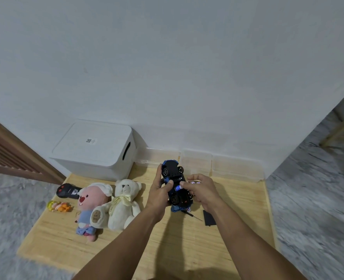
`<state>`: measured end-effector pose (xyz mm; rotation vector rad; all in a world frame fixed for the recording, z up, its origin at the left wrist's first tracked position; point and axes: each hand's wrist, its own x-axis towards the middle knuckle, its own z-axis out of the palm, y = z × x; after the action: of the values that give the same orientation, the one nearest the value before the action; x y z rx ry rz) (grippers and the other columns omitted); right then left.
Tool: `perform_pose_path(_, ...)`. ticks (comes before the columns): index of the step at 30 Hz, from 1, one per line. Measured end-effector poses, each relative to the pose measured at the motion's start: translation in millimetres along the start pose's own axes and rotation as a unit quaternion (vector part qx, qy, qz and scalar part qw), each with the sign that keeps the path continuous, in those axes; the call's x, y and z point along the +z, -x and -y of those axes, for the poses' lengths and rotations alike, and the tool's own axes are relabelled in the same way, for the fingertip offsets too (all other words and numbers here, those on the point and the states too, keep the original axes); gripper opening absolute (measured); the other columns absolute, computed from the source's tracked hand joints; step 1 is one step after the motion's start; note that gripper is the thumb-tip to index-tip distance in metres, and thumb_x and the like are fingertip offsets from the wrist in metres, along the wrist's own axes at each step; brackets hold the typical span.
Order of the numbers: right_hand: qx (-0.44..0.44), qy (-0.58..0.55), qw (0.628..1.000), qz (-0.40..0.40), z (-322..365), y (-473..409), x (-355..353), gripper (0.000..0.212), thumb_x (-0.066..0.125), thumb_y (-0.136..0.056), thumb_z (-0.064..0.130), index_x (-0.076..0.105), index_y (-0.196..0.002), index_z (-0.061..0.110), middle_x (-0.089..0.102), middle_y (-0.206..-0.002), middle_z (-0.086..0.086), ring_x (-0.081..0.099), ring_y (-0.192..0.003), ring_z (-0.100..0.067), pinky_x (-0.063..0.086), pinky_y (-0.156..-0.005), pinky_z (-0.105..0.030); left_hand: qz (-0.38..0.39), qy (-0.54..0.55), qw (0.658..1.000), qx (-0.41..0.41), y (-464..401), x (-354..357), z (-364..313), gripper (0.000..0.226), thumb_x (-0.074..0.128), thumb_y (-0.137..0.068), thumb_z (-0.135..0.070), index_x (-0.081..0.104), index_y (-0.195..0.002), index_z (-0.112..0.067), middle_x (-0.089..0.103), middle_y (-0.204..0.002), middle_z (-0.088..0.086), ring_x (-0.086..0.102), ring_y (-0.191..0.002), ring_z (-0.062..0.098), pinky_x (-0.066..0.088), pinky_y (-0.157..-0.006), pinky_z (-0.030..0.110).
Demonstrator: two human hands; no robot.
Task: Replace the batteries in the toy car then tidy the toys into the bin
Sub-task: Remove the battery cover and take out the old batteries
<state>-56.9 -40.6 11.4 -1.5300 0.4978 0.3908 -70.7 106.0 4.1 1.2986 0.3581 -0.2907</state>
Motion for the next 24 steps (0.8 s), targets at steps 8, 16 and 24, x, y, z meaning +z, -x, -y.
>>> perform_pose_path(8, -0.015, -0.042, 0.999, 0.004, 2, 2, -3, 0.022, 0.080, -0.077, 0.016, 0.067, -0.091, 0.004, 0.060, -0.066, -0.003, 0.047, -0.046, -0.009, 0.033, -0.034, -0.016, -0.003, 0.024, 0.999, -0.048, -5, -4, 1, 0.034, 0.046, -0.100, -0.008, 0.058, -0.130, -0.021, 0.068, -0.119, 0.008, 0.062, -0.108, 0.029, 0.056, -0.080, 0.055)
perform_pose_path(16, 0.082, -0.328, 0.941, 0.022, 10, -6, -14, 0.024, 0.056, -0.096, 0.029, 0.063, -0.103, 0.007, 0.060, -0.071, -0.003, 0.051, -0.058, -0.011, 0.037, -0.042, -0.020, 0.008, 0.132, 0.984, -0.116, -4, -9, -7, 0.034, 0.048, -0.099, -0.022, 0.056, -0.131, -0.012, 0.060, -0.130, 0.017, 0.058, -0.115, 0.038, 0.053, -0.088, 0.053)
perform_pose_path(24, 0.097, -0.320, 0.941, 0.041, 23, -5, -14, 0.023, 0.056, -0.096, 0.025, 0.066, -0.095, 0.004, 0.064, -0.078, -0.009, 0.061, -0.066, -0.018, 0.053, -0.050, -0.027, 0.030, 0.220, 0.967, -0.128, -1, -18, -24, 0.035, 0.053, -0.093, -0.033, 0.063, -0.118, -0.010, 0.071, -0.101, 0.019, 0.070, -0.085, 0.036, 0.057, -0.074, 0.042)
